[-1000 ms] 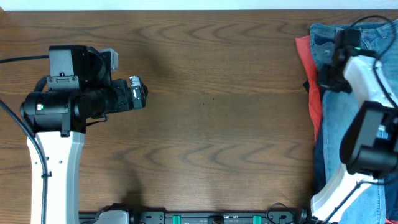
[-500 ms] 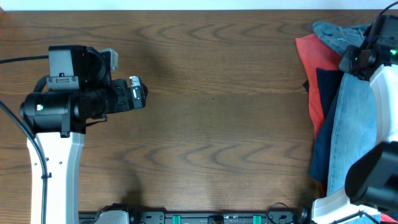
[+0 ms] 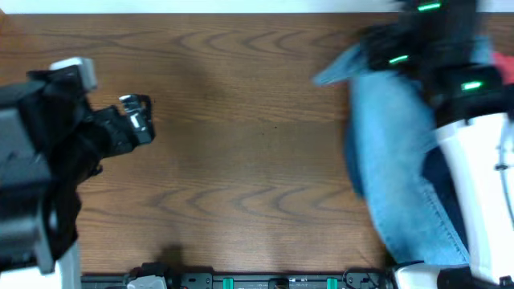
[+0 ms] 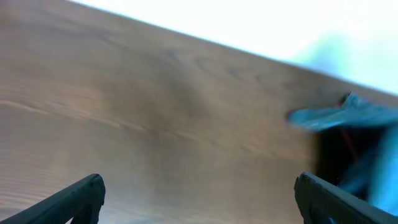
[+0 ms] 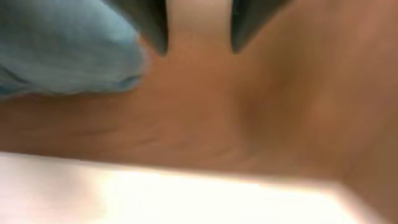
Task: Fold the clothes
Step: 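Grasp the jeans with the right gripper and drag them left onto the table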
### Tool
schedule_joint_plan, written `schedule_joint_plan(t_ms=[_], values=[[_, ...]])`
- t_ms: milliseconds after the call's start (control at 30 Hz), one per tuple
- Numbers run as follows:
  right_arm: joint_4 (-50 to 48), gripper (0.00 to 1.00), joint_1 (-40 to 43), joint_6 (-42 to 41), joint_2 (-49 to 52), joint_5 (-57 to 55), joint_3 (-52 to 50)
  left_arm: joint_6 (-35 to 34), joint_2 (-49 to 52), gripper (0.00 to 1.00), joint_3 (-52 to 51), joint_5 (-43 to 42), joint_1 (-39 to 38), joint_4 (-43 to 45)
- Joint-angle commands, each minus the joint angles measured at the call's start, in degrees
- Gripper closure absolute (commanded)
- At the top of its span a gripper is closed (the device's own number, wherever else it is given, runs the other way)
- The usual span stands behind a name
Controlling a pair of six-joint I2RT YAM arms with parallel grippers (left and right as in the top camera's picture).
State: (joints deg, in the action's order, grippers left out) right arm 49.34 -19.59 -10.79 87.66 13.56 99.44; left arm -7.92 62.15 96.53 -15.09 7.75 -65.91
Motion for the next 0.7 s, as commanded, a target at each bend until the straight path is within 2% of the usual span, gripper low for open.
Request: schedule_joint_plan(t_ms=[0,33,67,133,233,333,533,667], values=[[3.17,0.37,-9.53,-0.15,1.36,-8.94,0.17,-0.76,-1.27,0.02,1.27,2.73,0.55,0.11],[3.85,0.28,-11.43,-1.25,1.66,-13.33,0.17,-0.76,-1.51,0.02,1.27,2.73,0.55,-0.04],[4.33,0.25,-12.83,-2.43,1.92,-17.49,0.17,-0.76,-1.66,0.02,1.27,2.73,0.55,-0.13],[4.46,0.21,-13.64,-2.89,1.95,-21.31,0.20,-0.76,-1.66,0.02,1.27,2.71,0.55,-0.42],[4.61,0.20,-11.63,-3.58,1.05,-22.36,0.33,-0.76,-1.01,0.02,1.22,1.84,0.52,-1.01],[5.84,0.19,-6.78,-6.91,-0.13,-22.16,0.33,-0.68,0.83,0.02,1.20,-1.70,0.52,-1.81],[10.99,0.21,7.28,-10.97,-0.72,-16.79,0.31,4.11,8.33,0.02,1.20,-13.66,-0.66,-2.16],[12.59,0.23,16.83,-13.38,-0.46,-14.53,0.26,6.19,15.78,0.02,1.20,-14.49,-6.05,-2.38]])
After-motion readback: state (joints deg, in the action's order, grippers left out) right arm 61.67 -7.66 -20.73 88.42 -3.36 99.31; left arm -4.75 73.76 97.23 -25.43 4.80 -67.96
